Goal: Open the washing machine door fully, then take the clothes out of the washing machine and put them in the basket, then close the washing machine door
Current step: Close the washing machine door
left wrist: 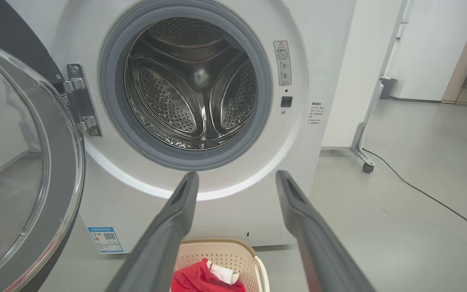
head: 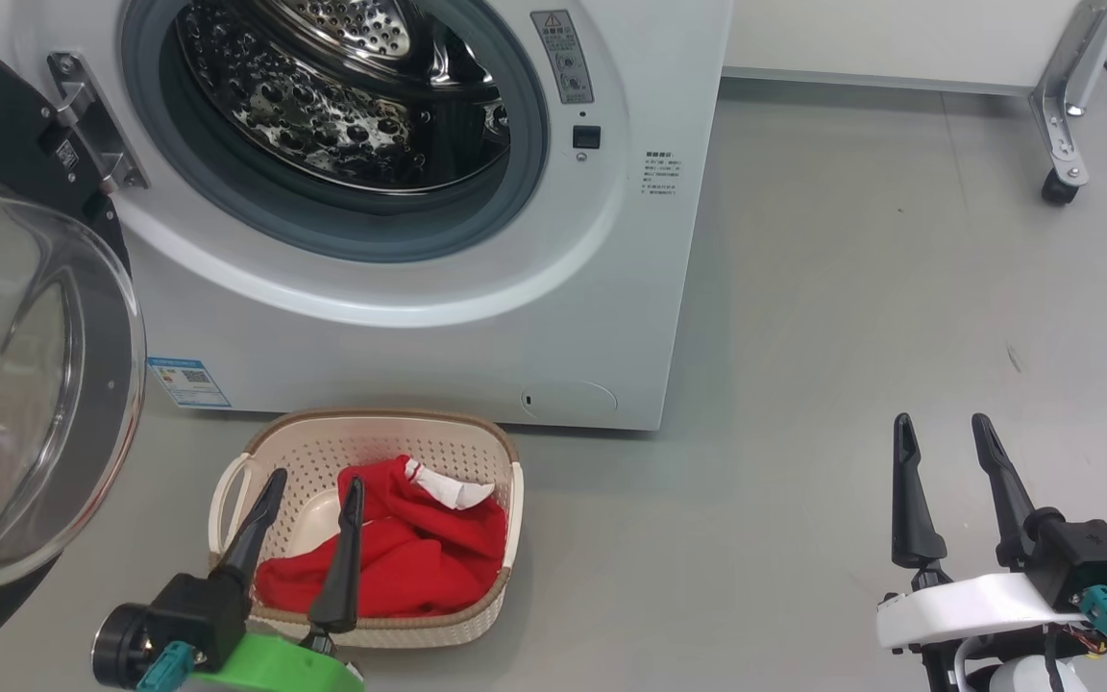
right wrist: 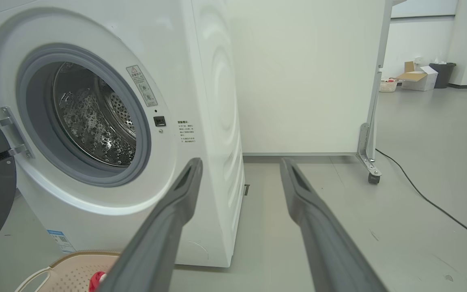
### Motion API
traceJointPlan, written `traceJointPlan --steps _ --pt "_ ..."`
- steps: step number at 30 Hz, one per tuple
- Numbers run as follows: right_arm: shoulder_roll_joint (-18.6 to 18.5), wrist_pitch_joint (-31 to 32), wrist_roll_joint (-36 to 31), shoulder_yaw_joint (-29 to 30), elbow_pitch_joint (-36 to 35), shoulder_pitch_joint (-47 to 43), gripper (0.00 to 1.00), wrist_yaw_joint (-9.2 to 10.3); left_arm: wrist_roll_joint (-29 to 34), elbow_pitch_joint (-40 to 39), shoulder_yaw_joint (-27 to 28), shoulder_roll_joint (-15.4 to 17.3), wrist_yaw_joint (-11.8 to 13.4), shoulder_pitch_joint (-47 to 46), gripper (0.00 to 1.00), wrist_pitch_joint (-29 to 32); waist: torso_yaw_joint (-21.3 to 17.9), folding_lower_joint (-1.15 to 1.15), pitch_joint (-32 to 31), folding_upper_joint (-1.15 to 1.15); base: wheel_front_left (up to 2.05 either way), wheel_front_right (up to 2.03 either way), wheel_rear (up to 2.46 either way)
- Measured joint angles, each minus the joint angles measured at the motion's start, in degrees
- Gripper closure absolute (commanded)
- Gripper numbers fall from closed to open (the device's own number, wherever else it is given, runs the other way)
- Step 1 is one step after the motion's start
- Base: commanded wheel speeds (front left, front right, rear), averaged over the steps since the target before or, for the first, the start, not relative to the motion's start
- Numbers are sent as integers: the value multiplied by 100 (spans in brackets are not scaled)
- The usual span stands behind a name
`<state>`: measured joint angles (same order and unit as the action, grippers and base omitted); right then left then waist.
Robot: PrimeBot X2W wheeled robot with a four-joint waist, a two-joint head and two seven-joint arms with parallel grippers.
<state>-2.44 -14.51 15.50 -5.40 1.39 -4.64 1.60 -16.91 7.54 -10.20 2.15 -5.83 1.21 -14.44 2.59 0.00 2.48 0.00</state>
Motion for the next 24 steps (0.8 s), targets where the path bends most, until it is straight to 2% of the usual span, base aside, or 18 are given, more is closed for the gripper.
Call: traceJointPlan --steps 12,24 --pt "3 0 0 -2 7 0 0 0 131 -30 4 1 5 0 0 0 3 0 20 0 -118 118 0" --pt "5 0 1 -8 18 1 0 0 140 -73 5 2 49 -1 0 0 2 0 33 0 -70 70 0"
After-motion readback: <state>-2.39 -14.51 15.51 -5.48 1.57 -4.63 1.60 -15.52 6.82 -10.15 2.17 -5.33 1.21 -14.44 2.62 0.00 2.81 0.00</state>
